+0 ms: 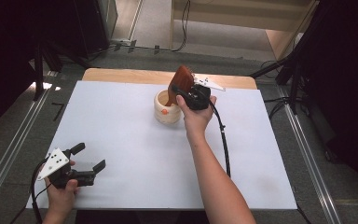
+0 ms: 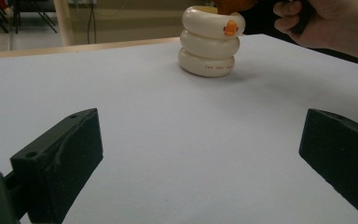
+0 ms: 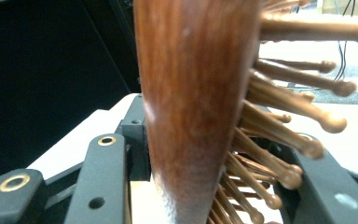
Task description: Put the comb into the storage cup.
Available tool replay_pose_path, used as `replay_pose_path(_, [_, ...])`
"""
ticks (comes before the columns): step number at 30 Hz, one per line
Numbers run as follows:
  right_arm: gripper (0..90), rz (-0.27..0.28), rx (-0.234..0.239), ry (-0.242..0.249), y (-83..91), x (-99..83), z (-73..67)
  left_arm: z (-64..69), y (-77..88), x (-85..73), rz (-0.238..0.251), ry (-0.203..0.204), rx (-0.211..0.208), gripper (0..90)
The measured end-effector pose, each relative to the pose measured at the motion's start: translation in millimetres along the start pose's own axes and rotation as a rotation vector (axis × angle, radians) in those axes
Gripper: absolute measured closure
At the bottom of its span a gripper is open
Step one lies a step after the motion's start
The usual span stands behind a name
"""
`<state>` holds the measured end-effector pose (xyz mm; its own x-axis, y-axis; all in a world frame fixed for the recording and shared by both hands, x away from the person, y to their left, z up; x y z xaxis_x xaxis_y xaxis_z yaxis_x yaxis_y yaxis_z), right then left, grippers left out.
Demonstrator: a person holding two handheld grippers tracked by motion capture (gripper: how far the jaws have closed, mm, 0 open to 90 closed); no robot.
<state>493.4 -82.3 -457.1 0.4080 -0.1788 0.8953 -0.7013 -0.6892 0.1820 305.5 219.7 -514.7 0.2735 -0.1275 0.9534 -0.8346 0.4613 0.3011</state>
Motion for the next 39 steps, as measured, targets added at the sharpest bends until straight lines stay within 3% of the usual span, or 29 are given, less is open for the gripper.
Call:
replay_pose_path(5, [51.1,0.009,0.012,-0.045,-2.8,-2.7,0.4,0.3,-0.2,0.0,0.001,0.0,0.001,0.0])
replay_pose_path(39, [40.8,-0.005,0.019,-0.082,5.8,-5.1,17.3,0.4,-0.4,-0.4,-0.003,-0.008,0.0,0.0])
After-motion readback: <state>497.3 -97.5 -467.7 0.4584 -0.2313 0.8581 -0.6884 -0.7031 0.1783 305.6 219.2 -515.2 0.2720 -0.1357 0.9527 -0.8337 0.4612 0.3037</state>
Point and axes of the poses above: each handheld gripper's, and its own axes: y roughly backward along the jaws, x roughly out of its top, z roughly to its right, the point moved 9 cm from there along -y, roughly forward along the jaws, and after that the axes turned 12 degrees about x, right-handed, at the moved point
